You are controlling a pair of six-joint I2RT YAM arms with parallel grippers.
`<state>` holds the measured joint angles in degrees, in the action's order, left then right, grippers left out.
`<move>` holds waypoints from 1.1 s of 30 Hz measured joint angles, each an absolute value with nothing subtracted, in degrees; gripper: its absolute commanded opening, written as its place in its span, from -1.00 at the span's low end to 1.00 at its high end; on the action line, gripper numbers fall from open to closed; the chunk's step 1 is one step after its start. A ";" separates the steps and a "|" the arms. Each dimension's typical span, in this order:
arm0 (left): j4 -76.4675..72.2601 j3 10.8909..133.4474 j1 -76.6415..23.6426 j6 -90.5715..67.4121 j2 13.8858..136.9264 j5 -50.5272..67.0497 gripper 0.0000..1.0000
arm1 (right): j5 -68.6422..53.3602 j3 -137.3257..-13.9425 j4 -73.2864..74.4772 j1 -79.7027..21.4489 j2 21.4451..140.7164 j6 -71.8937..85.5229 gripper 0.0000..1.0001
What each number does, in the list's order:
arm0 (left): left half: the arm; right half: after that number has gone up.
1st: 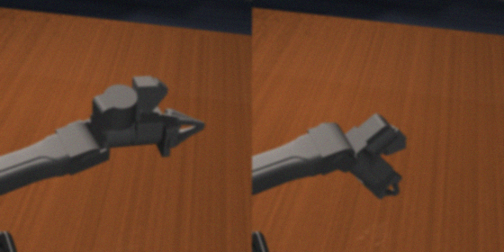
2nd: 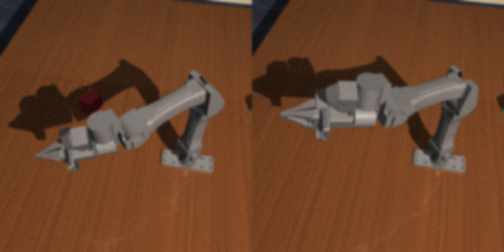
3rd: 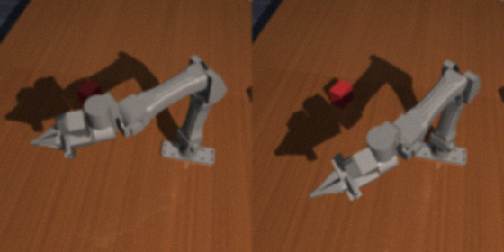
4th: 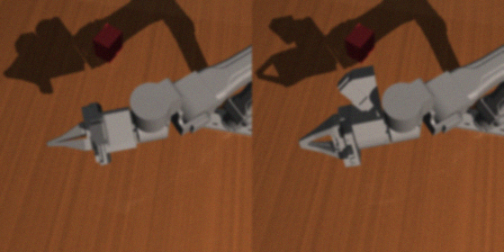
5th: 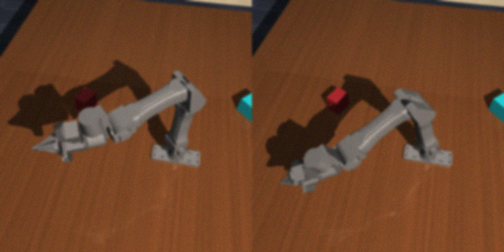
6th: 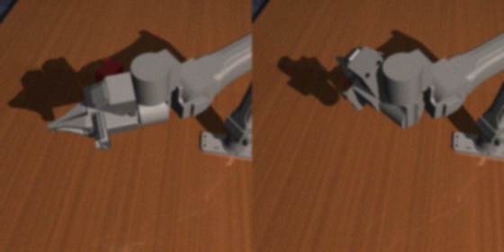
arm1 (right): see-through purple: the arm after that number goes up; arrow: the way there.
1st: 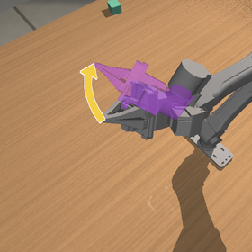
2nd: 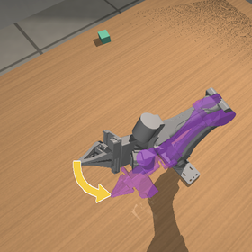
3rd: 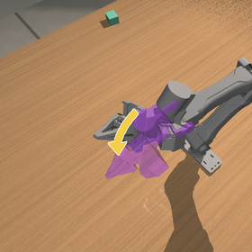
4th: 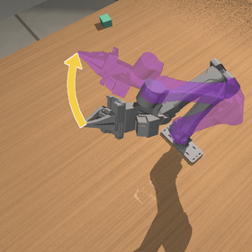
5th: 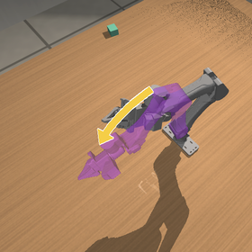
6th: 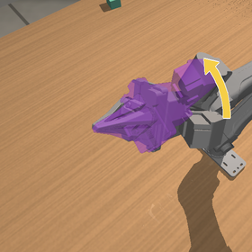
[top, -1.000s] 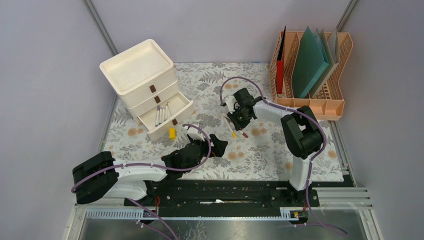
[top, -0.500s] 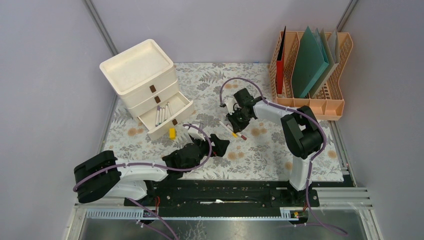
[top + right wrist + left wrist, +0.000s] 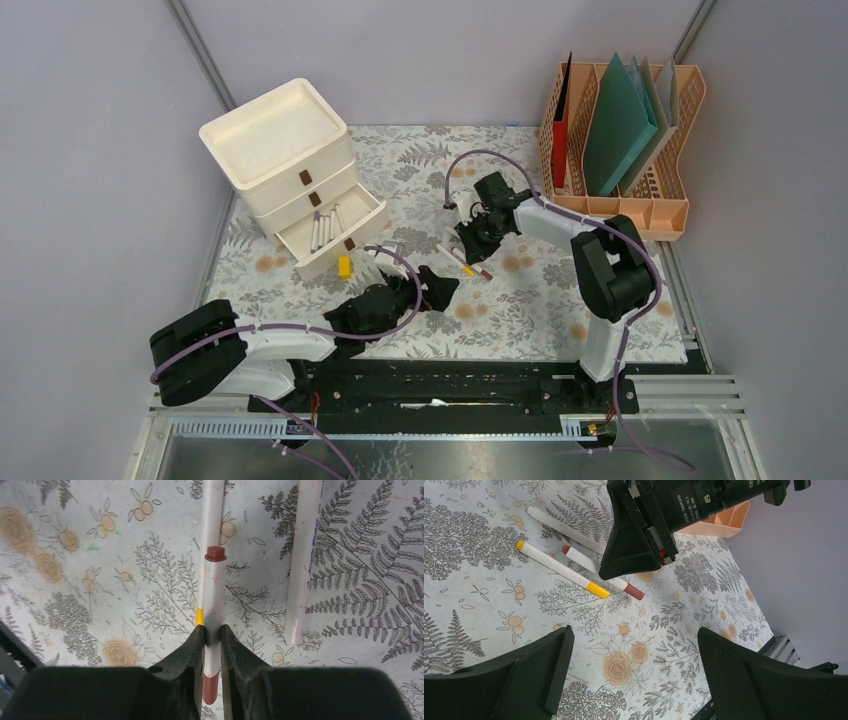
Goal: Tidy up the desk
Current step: Pick up the stationery from the center of the board.
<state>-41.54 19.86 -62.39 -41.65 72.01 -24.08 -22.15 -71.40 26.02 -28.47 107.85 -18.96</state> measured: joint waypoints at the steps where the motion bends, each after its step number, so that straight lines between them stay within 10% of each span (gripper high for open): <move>1: -41.71 19.86 -62.15 -41.65 72.01 -23.73 0.97 | -22.61 -71.40 26.11 -28.34 107.59 -18.90 -1.00; 33: -41.89 22.70 -49.50 -42.48 76.12 -4.10 0.97 | -32.71 -71.35 27.57 -26.17 104.51 -18.11 -1.00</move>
<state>-41.89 22.70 -49.50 -42.48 76.12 -4.10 -32.71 -71.35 27.57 -26.17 104.51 -18.11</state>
